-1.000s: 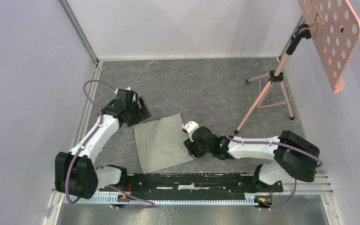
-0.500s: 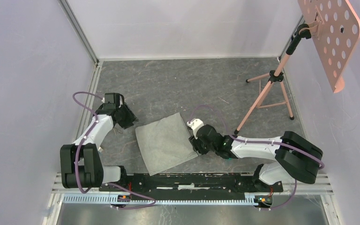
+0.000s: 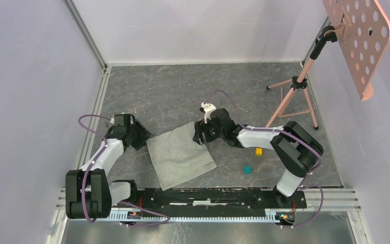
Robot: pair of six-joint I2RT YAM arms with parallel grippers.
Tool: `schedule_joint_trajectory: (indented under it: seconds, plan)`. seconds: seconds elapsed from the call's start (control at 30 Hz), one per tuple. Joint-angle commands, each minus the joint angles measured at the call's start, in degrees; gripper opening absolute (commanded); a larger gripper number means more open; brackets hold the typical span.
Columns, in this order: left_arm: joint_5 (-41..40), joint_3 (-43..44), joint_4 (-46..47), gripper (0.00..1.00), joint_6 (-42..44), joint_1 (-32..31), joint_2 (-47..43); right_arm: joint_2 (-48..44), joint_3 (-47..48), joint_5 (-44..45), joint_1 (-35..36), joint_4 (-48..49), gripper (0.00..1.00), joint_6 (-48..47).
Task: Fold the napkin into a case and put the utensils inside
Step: Turn over the upper triangle folded napkin at the center of the board, then smooth out the lower triangle-folded napkin at the center of the board.
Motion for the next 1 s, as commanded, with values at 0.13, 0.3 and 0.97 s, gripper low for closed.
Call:
schedule_joint_trajectory:
  seconds: [0.13, 0.3, 0.97]
  plan:
    - [0.80, 1.68, 0.55, 0.60, 0.03, 0.38, -3.24, -11.80, -8.96, -6.93, 0.30, -0.55, 0.72, 1.80]
    - [0.28, 1.31, 0.56, 0.60, 0.45, 0.33, -1.16, -15.29, -10.23, -3.97, 3.11, -9.69, 0.63, 0.66]
    - [1.35, 0.20, -2.65, 0.60, 0.40, 0.25, -2.90, -22.94, -16.22, -1.45, 8.78, -11.81, 0.33, 6.66]
